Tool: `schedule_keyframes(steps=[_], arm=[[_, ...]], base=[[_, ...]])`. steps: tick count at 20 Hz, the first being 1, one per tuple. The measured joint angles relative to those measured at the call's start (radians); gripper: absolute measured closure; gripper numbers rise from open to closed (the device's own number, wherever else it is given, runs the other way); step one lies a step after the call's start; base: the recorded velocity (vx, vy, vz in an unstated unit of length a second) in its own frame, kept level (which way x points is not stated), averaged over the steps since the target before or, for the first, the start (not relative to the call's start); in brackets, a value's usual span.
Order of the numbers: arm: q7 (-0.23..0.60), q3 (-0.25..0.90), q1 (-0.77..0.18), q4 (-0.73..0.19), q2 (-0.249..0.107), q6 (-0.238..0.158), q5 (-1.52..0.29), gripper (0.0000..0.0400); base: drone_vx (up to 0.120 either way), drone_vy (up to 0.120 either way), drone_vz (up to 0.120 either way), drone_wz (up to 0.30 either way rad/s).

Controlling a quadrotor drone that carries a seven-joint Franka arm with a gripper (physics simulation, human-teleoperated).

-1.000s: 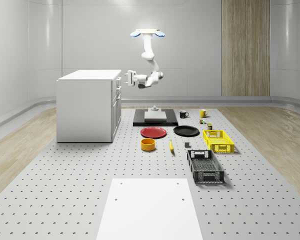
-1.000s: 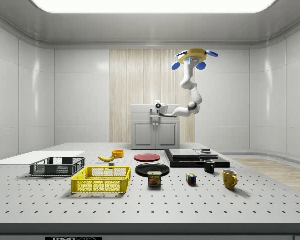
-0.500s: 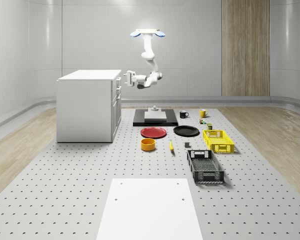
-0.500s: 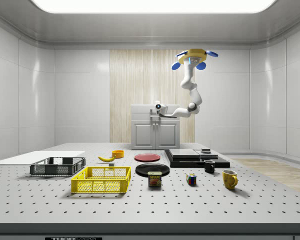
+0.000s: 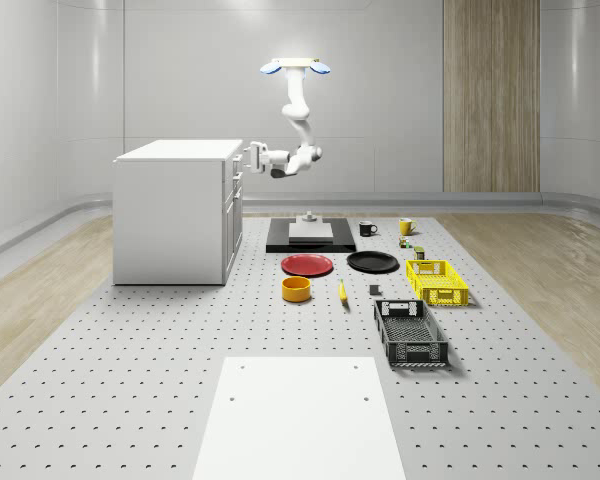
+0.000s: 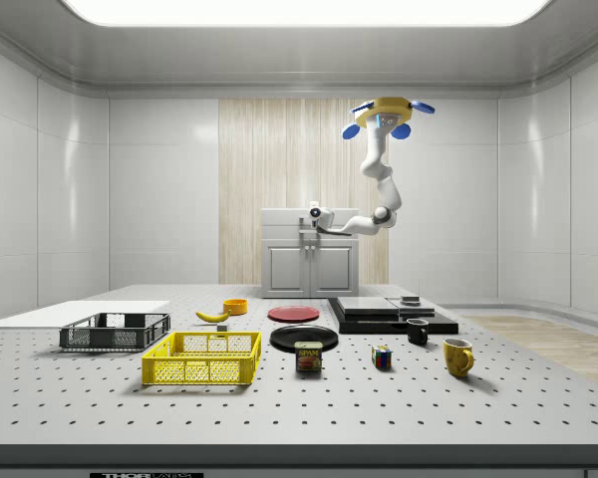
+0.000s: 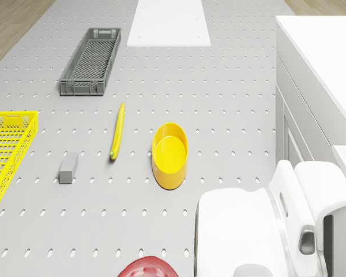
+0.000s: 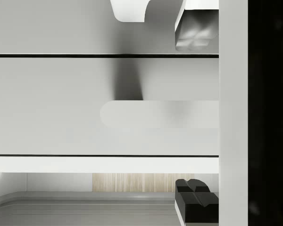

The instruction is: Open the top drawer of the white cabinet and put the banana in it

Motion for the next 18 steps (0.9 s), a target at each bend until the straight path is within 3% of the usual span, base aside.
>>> schedule_keyframes(steps=[18], arm=[[-0.01,0.116,-0.115,0.02,0.05,-0.032,0.065,0.0]], base=[[0.0,0.0,0.0,0.0]])
